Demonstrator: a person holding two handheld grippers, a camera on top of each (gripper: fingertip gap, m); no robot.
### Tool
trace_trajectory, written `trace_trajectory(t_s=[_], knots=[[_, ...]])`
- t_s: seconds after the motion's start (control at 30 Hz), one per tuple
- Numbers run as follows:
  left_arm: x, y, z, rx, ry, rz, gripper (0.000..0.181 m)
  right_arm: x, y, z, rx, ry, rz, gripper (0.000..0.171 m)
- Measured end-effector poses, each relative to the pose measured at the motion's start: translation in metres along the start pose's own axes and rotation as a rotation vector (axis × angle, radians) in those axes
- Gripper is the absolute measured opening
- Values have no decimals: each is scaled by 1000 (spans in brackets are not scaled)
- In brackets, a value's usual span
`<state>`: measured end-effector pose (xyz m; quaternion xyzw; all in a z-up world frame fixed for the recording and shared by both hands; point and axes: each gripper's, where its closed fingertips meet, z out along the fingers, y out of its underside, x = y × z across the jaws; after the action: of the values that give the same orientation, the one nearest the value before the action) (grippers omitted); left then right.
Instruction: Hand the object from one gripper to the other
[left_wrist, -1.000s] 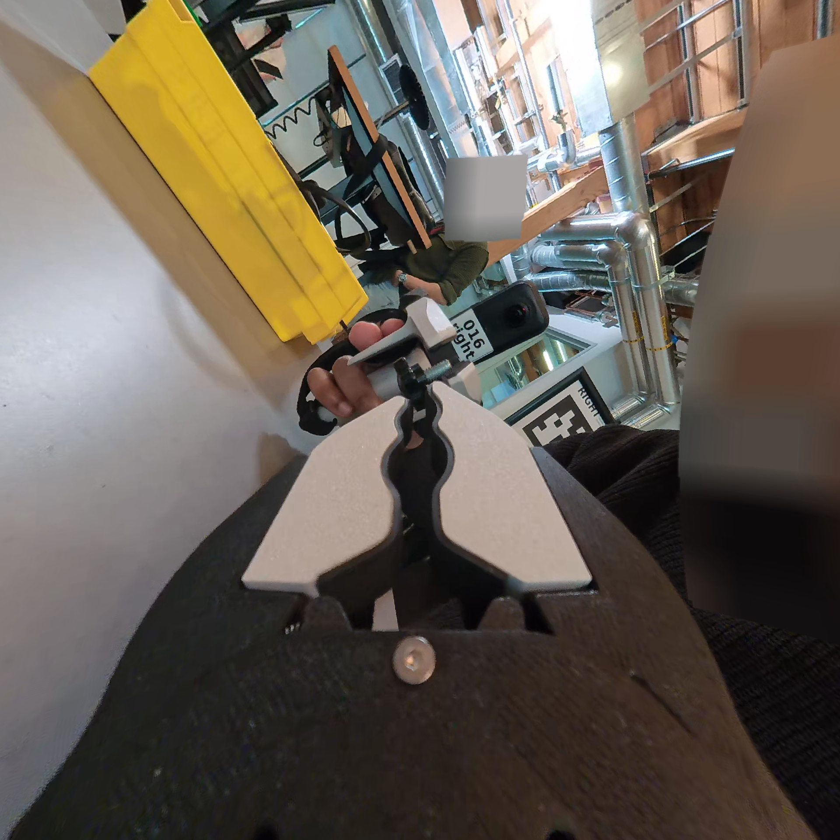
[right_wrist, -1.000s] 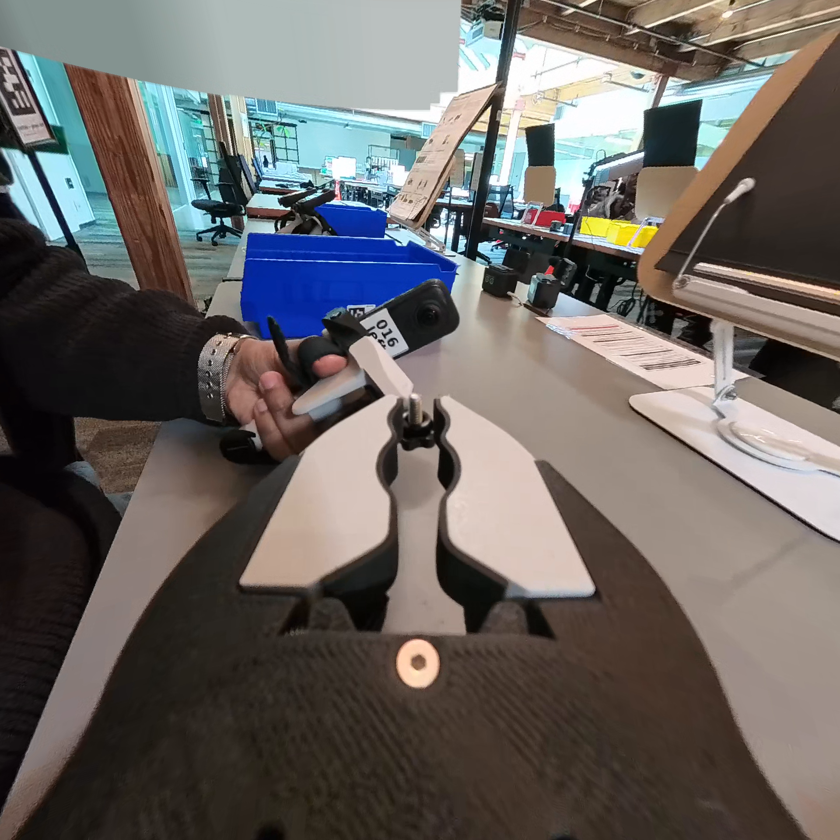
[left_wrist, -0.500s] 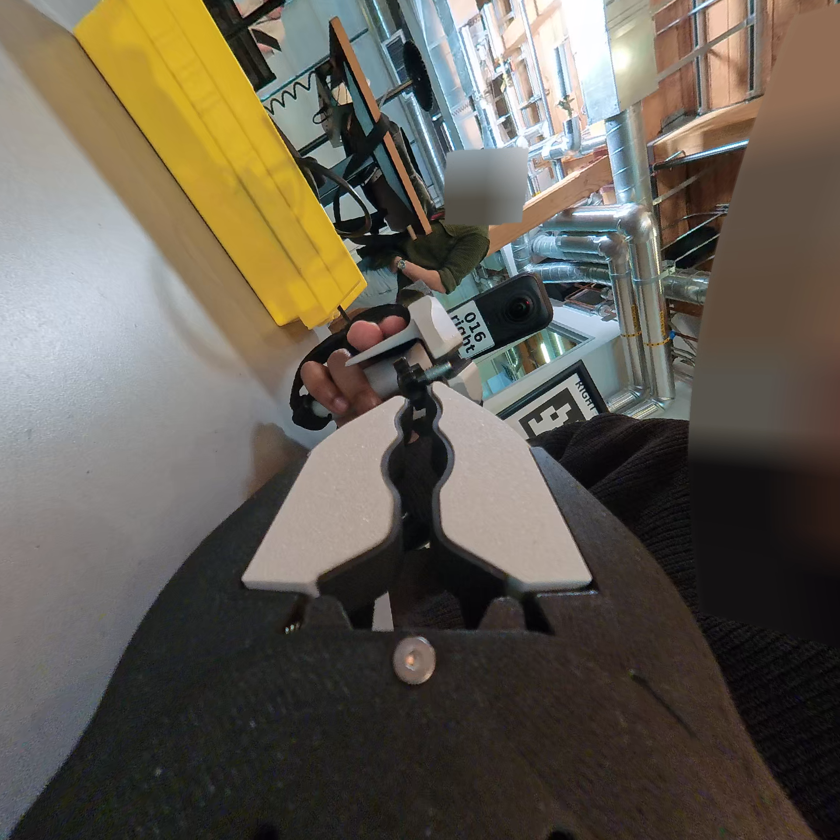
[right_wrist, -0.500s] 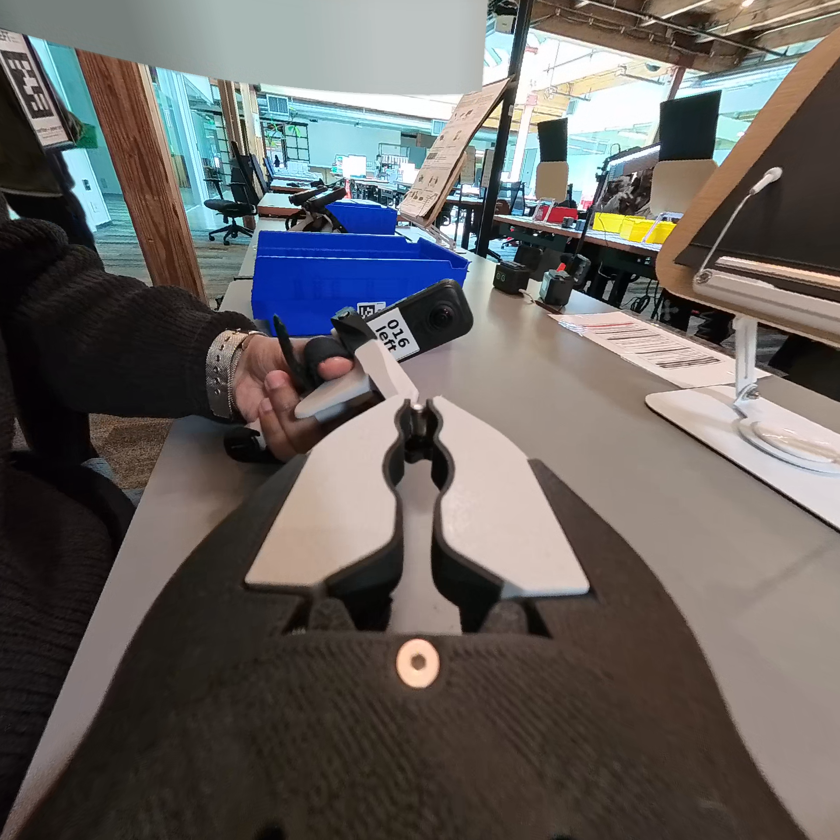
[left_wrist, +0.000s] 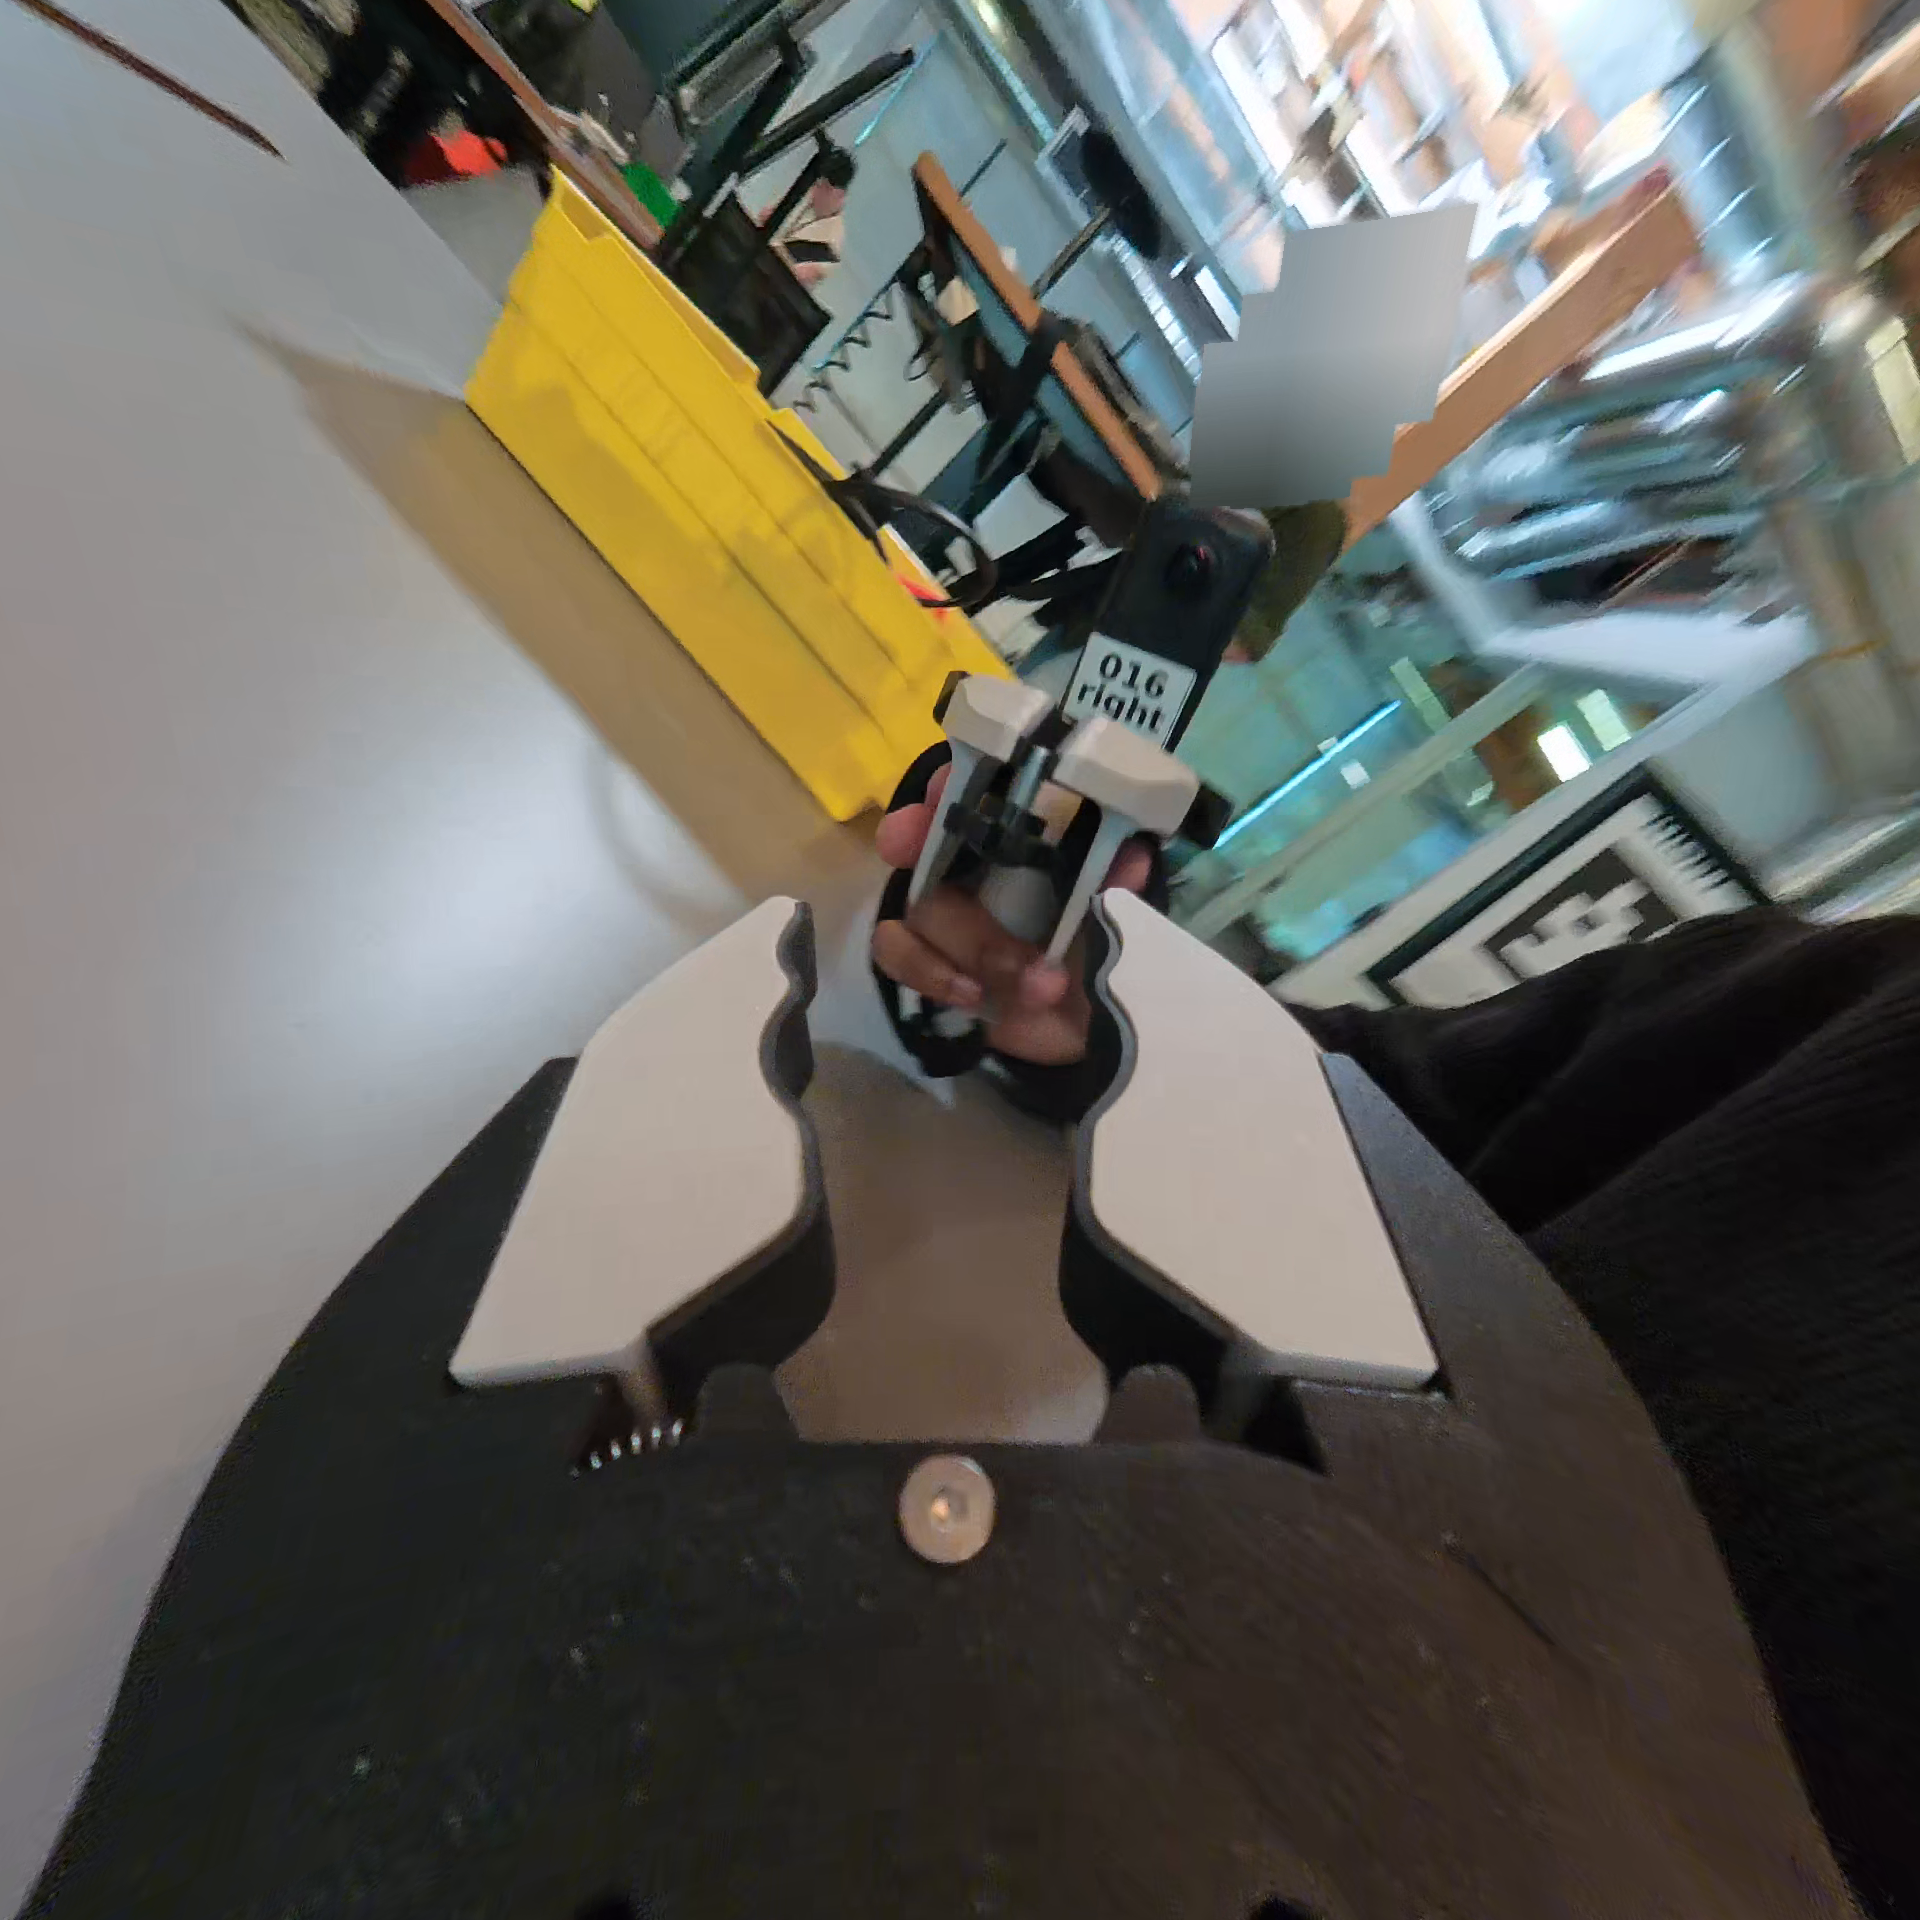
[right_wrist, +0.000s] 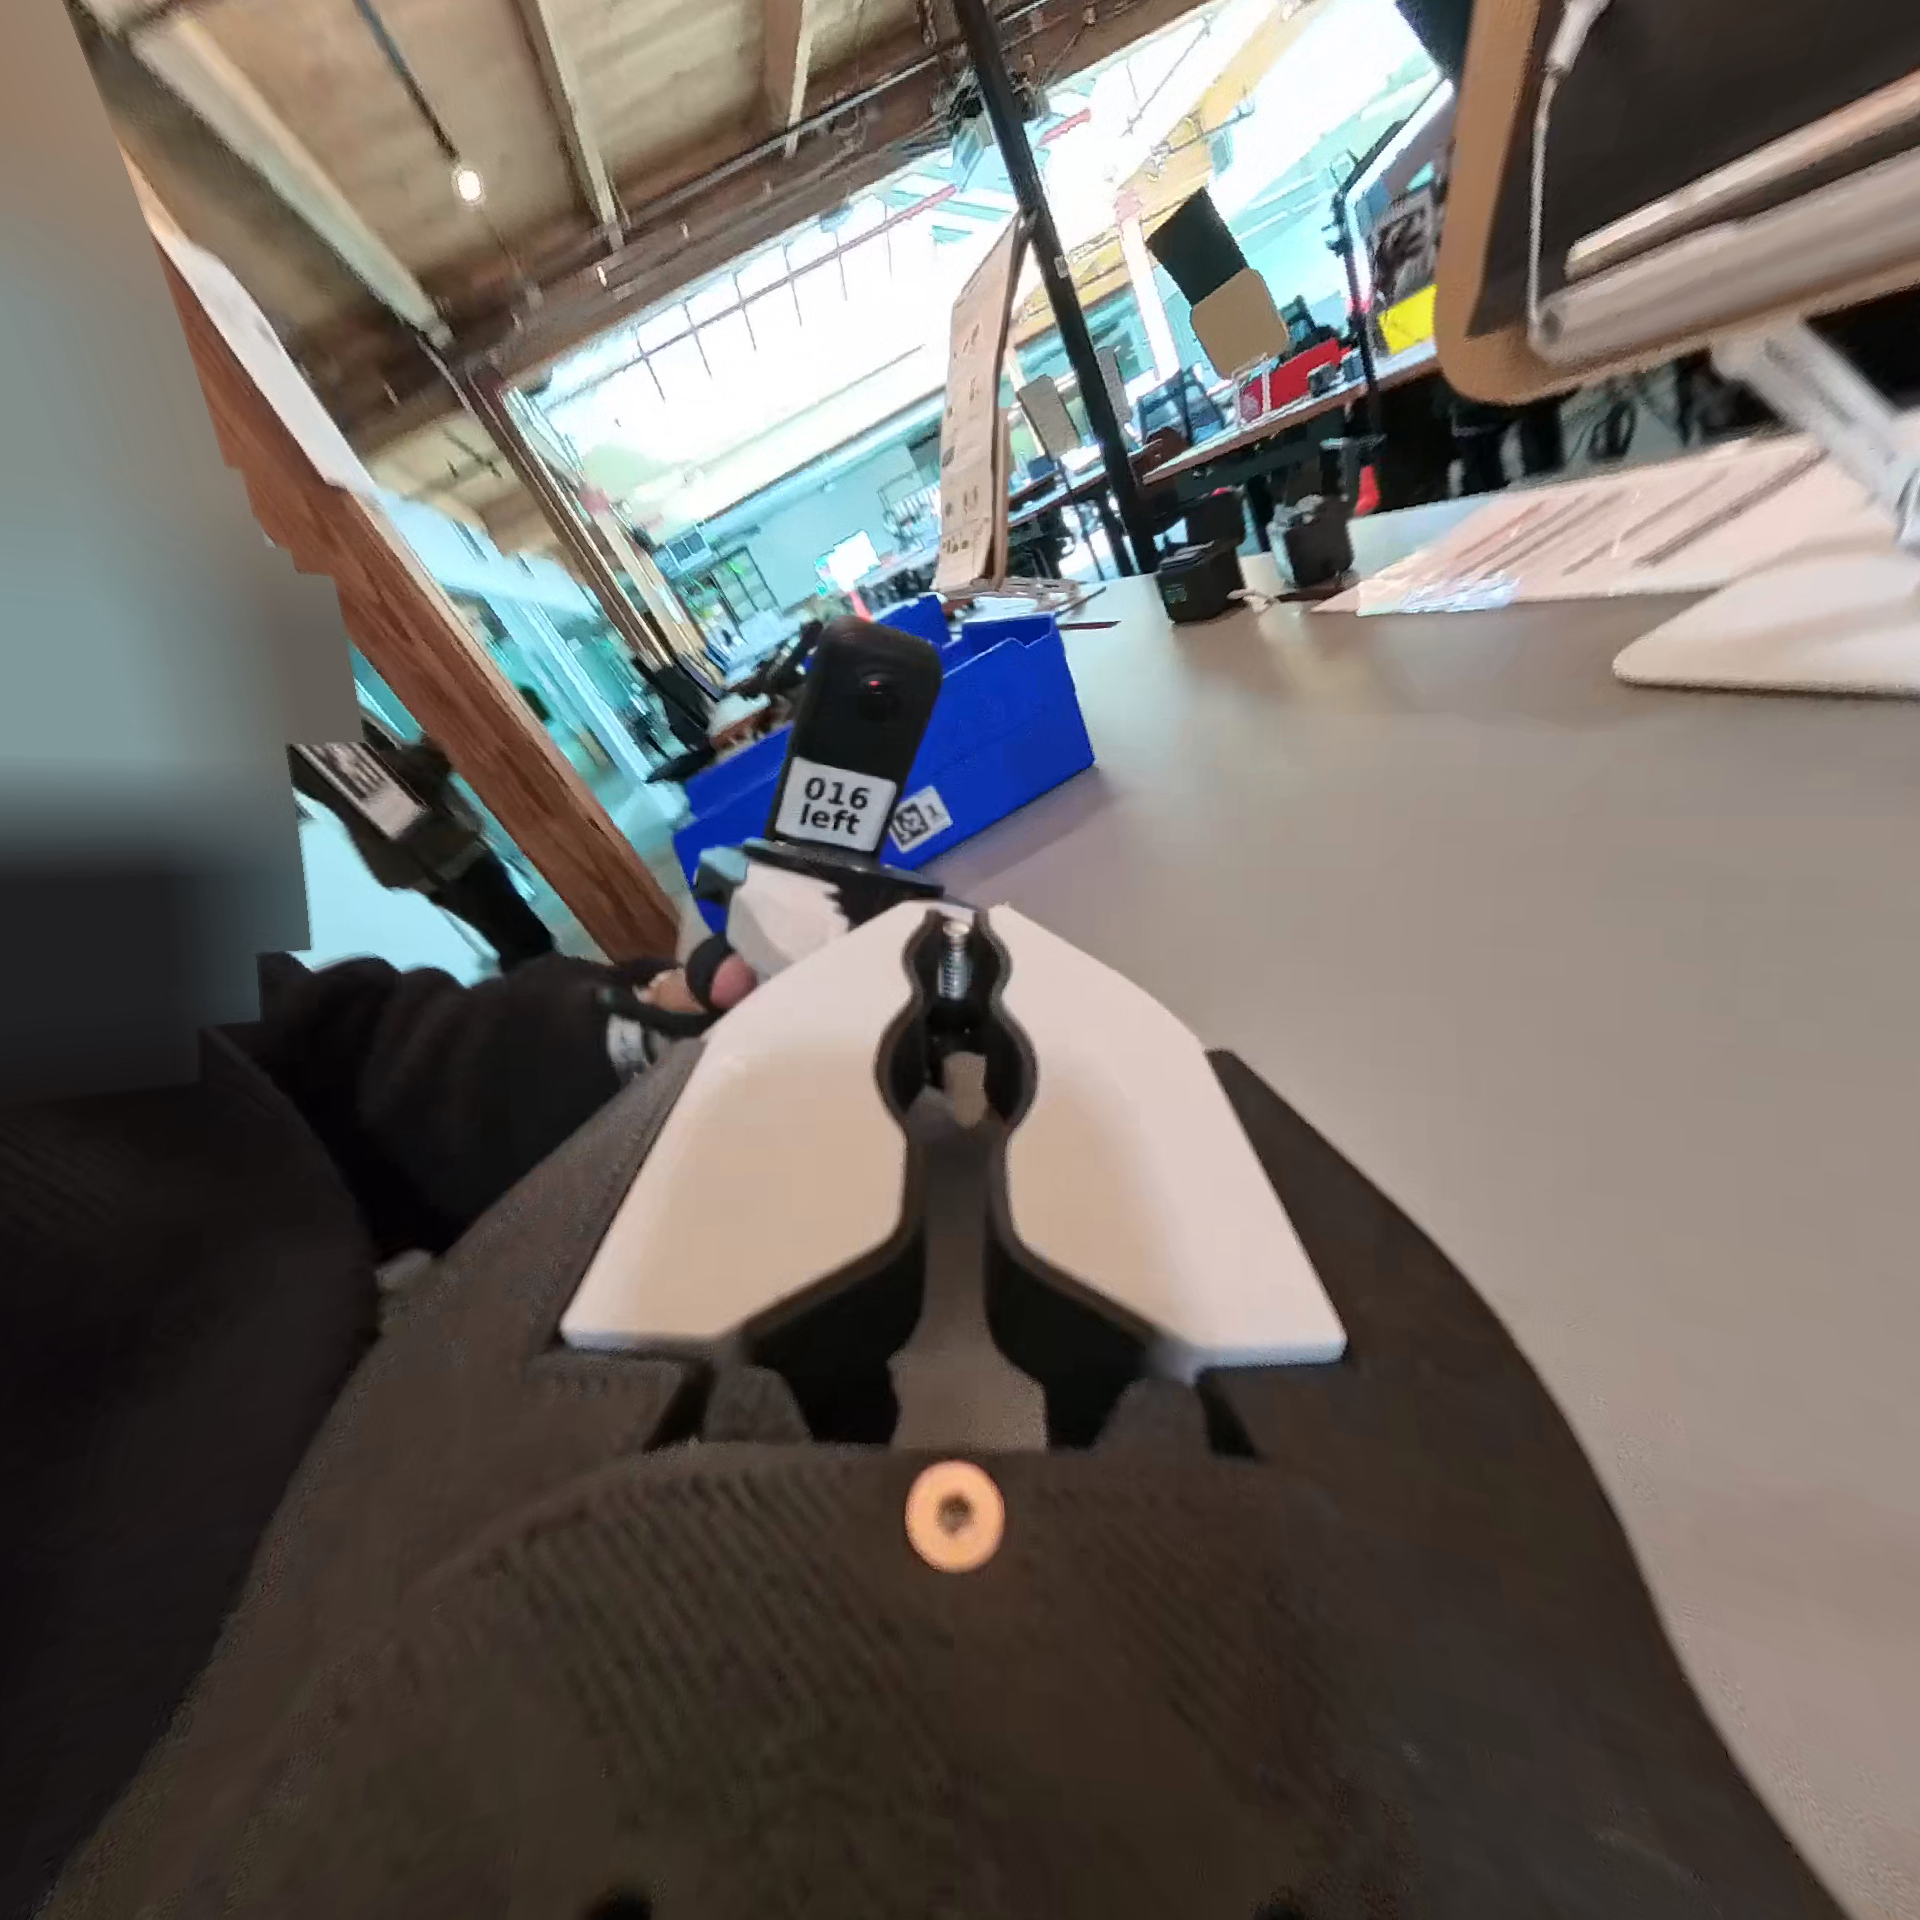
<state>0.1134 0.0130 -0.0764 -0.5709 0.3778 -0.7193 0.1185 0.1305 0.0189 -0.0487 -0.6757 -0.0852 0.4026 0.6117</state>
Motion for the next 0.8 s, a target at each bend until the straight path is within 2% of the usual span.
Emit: trace_trajectory(t_s=[0.17, 0.27, 0.43, 0.63, 0.8], knots=[[-9, 9, 4, -82, -181, 321, 47, 6, 15, 2, -64, -56, 250, 6], [-5, 6, 4, -66, -217, 423, 40, 1, 17, 4, -61, -119, 364, 5], [3, 4, 3, -53, -192, 513, 30, 1, 17, 3, -51, -169, 481, 5], [14, 8, 1, -79, -217, 874, 16, -1, 22, 0, -106, -223, 574, 5], [17, 19, 3, -136, -183, 939, 18, -5, 26, 1, -129, -282, 669, 6]])
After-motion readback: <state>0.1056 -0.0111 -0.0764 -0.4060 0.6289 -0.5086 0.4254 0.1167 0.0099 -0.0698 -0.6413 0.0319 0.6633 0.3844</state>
